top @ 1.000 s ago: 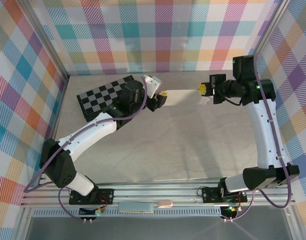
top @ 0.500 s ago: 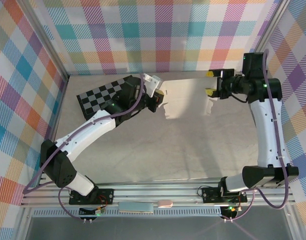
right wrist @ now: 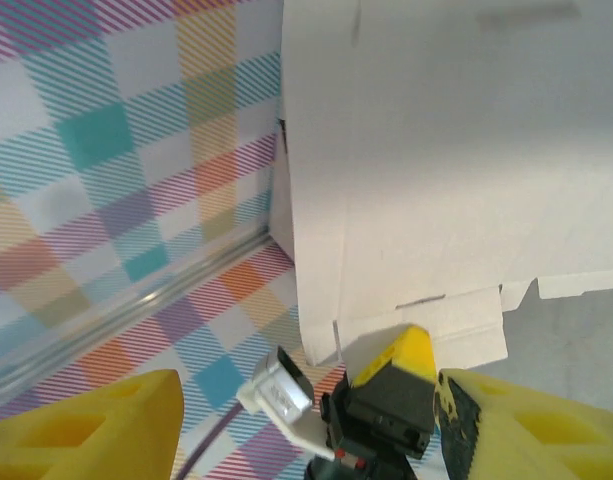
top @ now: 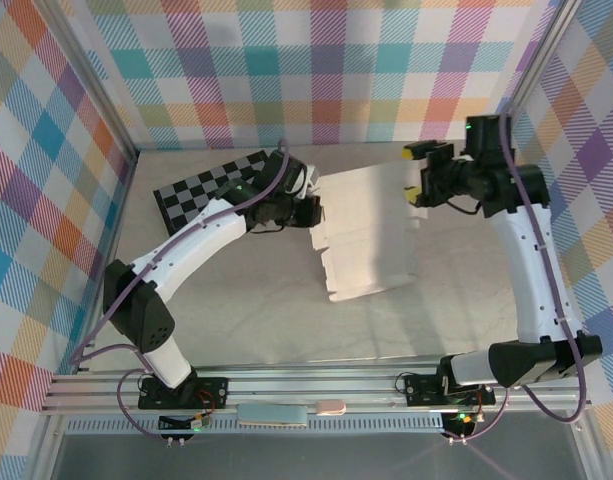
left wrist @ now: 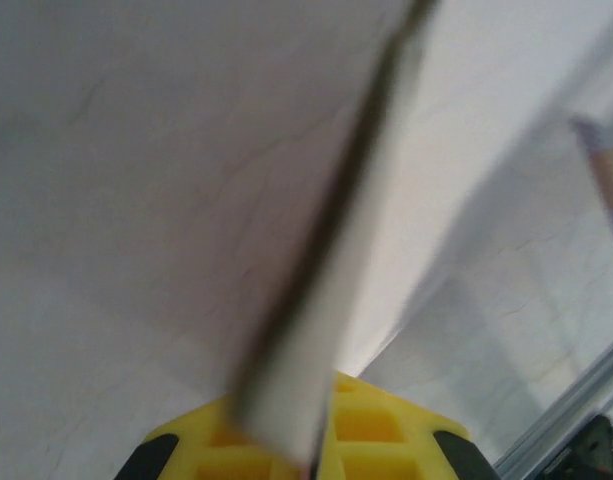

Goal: Fold the paper box

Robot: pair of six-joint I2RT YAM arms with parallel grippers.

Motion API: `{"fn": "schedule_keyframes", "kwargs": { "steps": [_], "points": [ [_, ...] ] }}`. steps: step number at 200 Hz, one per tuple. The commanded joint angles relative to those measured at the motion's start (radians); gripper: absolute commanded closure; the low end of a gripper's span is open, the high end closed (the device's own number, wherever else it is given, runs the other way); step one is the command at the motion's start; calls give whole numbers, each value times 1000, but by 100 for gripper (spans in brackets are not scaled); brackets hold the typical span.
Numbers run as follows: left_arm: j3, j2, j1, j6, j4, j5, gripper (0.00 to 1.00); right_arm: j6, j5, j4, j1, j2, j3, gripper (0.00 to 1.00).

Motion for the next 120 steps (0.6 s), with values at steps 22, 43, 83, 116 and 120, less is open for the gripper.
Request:
{"fn": "schedule_keyframes", "kwargs": {
  "steps": [22,43,83,116,120],
  "points": [
    [-169,-30,14,-29,112,-43,100,40,112,115,138,22,-140,35],
    [-251,-54,9,0,212,-43,100,58,136,126,179,86,-131,37],
    [-327,-99,9,81,303,-46,100,57,139,82,202,236,-55,39],
    [-339,-102,7,109,315,-22,100,69,114,144,216,326,-42,43],
    [-340,-102,7,109,316,-20,100,68,109,159,216,335,-41,43]
  ]
}}
